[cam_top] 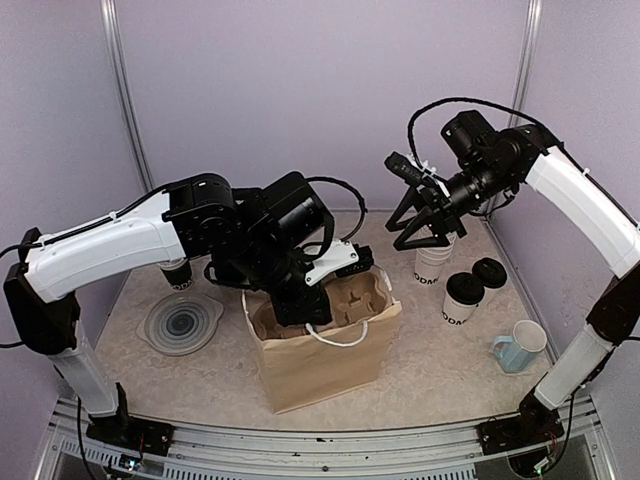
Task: Pack the takeout coffee
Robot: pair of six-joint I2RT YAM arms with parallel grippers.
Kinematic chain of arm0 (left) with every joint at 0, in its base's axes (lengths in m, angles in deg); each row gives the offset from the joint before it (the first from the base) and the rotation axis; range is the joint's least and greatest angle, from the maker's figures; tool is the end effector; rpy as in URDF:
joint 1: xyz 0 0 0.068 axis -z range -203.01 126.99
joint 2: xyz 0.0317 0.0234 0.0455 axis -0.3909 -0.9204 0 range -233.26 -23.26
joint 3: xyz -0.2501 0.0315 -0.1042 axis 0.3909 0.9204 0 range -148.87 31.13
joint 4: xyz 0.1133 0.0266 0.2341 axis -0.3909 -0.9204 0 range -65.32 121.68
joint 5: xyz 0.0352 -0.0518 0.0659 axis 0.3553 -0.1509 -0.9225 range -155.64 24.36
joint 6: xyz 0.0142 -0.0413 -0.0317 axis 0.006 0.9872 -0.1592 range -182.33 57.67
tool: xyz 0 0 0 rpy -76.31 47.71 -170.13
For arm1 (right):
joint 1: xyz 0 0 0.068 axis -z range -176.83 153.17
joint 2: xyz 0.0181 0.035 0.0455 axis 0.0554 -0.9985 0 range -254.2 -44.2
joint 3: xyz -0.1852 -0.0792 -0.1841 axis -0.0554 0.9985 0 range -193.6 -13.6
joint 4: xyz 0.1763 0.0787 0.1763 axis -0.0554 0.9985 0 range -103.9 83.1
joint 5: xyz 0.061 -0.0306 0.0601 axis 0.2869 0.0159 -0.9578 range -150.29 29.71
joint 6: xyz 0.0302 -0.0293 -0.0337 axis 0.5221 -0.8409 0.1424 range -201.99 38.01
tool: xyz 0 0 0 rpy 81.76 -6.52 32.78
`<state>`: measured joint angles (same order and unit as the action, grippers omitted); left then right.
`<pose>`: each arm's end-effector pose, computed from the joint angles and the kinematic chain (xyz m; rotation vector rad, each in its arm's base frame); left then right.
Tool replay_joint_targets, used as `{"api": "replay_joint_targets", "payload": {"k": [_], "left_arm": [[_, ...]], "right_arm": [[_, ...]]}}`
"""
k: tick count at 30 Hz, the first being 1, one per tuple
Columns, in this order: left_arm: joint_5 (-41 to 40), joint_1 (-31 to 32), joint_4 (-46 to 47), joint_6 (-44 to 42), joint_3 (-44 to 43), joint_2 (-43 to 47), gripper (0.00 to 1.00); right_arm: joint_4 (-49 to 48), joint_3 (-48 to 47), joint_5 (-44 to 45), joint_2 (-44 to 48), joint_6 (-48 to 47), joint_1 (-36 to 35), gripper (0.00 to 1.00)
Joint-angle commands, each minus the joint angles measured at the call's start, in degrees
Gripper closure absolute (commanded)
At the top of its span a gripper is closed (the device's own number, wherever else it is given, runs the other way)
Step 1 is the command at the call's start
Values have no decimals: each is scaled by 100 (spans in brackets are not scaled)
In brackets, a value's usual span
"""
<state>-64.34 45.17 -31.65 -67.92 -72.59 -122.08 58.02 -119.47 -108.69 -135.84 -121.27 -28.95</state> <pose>0.1319 -0.3316 0.3616 1.5984 2.1160 -0.4153 0.2421 0.1834 0.4133 -1.6211 1.7309 1.0122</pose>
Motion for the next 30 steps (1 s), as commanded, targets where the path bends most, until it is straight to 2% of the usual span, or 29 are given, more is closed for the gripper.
{"api": "replay_joint_targets", "payload": {"k": [1,11,19,30], "left_arm": [[58,-24,-345,407,200,-109,76],[-270,-4,-352,1094,429,225,77],[2,47,651,1005,548,850,77],[-86,55,-219,1785,608,842,77]], "right_arm": [[-174,274,10,118,86,31,46],[-169,358,-13,115,121,39,46],[-178,500,-343,50,307,-186,49],[-318,910,-320,182,318,-295,50]]}}
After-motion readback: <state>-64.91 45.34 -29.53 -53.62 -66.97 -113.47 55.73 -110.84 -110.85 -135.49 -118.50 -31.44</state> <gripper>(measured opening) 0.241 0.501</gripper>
